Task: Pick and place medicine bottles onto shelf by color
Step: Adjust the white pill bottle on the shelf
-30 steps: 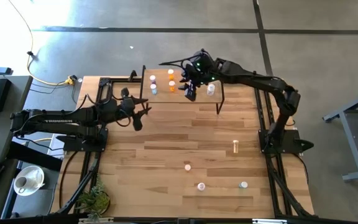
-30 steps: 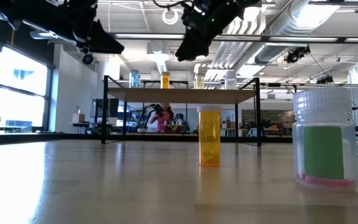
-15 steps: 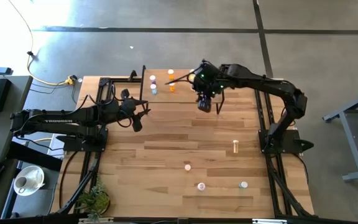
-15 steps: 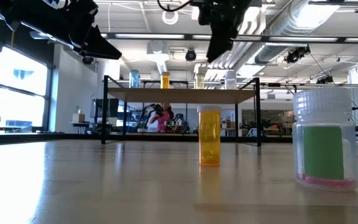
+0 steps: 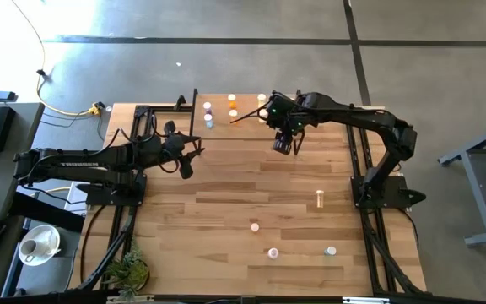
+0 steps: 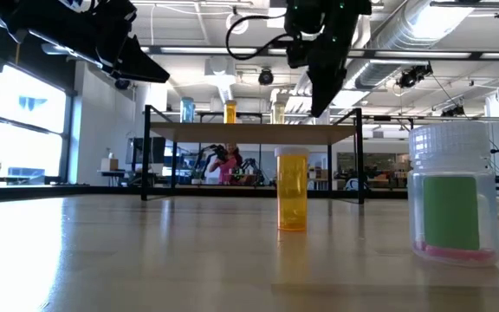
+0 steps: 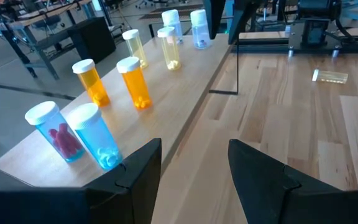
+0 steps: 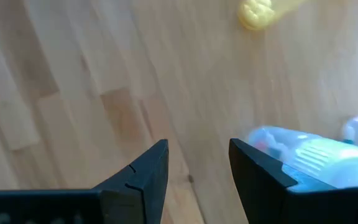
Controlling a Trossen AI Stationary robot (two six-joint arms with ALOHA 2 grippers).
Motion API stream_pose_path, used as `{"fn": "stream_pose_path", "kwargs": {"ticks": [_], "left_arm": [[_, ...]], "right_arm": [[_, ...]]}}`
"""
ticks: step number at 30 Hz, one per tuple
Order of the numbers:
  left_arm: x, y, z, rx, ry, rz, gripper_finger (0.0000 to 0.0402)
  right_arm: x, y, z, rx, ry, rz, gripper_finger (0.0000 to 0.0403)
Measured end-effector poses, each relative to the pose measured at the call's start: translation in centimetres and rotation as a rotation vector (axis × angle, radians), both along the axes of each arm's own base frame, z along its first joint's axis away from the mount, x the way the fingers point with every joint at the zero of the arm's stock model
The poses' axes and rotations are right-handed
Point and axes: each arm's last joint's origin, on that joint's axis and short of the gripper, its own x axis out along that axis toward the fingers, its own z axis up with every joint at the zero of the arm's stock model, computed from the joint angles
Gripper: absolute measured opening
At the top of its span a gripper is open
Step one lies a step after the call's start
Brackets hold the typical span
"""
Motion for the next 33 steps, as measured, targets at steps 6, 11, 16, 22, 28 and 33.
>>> {"fn": "stream_pose_path", "kwargs": {"ticks": [6, 11, 16, 22, 28, 33], "left_arm": [[0.01, 0.0, 0.04, 0.002, -0.004, 0.0, 0.0175], [0.01, 0.0, 0.04, 0.002, -0.004, 0.0, 0.0175], [0.01, 0.0, 0.04, 0.002, -0.004, 0.0, 0.0175], [0.01, 0.0, 0.04, 0.003, -0.004, -0.001, 0.0175], [0.01, 0.0, 0.04, 0.003, -0.004, -0.001, 0.0175], [0.01, 0.0, 0.04, 0.002, -0.004, 0.0, 0.0175]], "right_arm": [[0.11, -0.25, 0.08, -0.061, -0.003, -0.047, 0.0161], [0.37, -0.35, 0.2, -0.058, -0.044, -0.09, 0.0161], [0.33, -0.41, 0.21, -0.065, -0.047, -0.144, 0.0161], [0.07, -0.53, 0.18, -0.11, -0.02, -0.218, 0.0161], [-0.13, -0.48, 0.1, -0.11, 0.0, -0.236, 0.0161], [-0.25, -0.59, 0.2, -0.156, 0.013, -0.256, 0.0161]]}}
